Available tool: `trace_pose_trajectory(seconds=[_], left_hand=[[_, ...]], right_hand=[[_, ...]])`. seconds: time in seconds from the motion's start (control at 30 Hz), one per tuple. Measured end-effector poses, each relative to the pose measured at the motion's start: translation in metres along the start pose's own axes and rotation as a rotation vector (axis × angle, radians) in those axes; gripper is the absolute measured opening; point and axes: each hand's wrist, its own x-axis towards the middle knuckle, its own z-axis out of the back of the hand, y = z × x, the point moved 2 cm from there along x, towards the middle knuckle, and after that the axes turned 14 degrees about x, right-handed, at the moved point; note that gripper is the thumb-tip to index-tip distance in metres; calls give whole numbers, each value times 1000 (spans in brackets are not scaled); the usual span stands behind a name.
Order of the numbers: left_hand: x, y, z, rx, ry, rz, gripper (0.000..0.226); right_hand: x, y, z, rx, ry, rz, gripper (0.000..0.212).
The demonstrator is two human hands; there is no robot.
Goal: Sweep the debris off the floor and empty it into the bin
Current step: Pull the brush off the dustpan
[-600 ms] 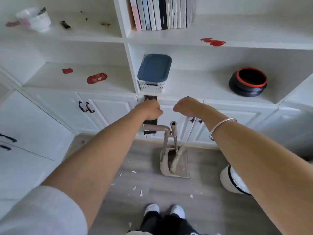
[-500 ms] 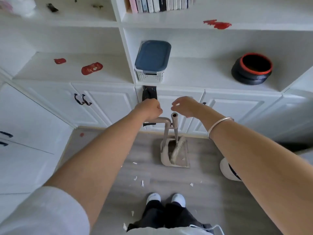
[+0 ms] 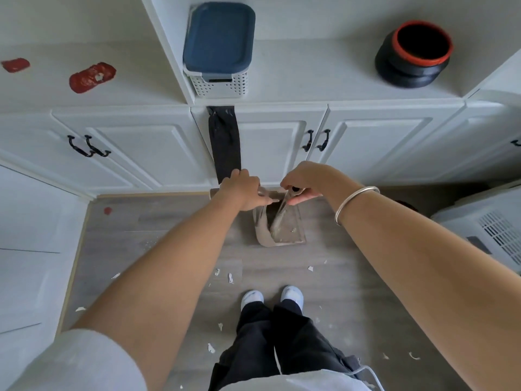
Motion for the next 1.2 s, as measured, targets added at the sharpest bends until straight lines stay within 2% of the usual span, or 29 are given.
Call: trace_pose_trajectory(seconds=[0.07,0.13,0.23,0.27,0.33,0.37,0.4,0.5,0.67,0.77,0.9,0.93,1.03,1.07,1.13,1.2], left_hand=[[3,0,-7,-2,-30,36,67],[5,-3,-12,-30,5,65,67],[1,-8,-12,-93,70,72,54],[-1,-10,-11,-98,87,60,50],[-5,-14,-12,-103,100,34,45],[-8,-17,-13,-118,95,27,44],[-10,-18,-12,-141,75,26,43],[-16,-26,-5,-171,-50,19,45],[-20,-37,7,-115,-147,-6,44],[-20,-44,4,-105,-146,-22,42],[-22,-46,8,-33,-180,-37,47],[-22,-46,9,-19,-193,-35,47],[-22,-42,12,2,-240,-21,45],[-21,-42,13,-5,-246,-14,44],[-20,-40,14,-32,-245,-2,42],[-19,-41,15,-25,-239,-9,42]], right_hand=[[1,-11,2,-70,51,-85,24],[-1,-29,6,-167,56,-159,30],[3,-59,15,-207,-32,-115,19],[5,-69,18,-246,-49,-119,23],[2,-81,24,-340,-53,-232,32],[-2,-83,29,-391,-75,-273,26],[-5,-84,37,-414,-112,-275,17],[-10,-94,66,-520,-207,-252,31],[-24,-142,113,-511,-324,-337,17],[-49,-164,111,-351,-332,-203,3],[-61,-196,95,-128,-315,-182,8],[-58,-206,92,-11,-308,-199,2],[-54,-232,74,491,-348,-316,15],[-54,-240,66,579,-347,-324,17],[-55,-253,52,706,-321,-345,6],[-56,-273,41,685,-298,-453,12]])
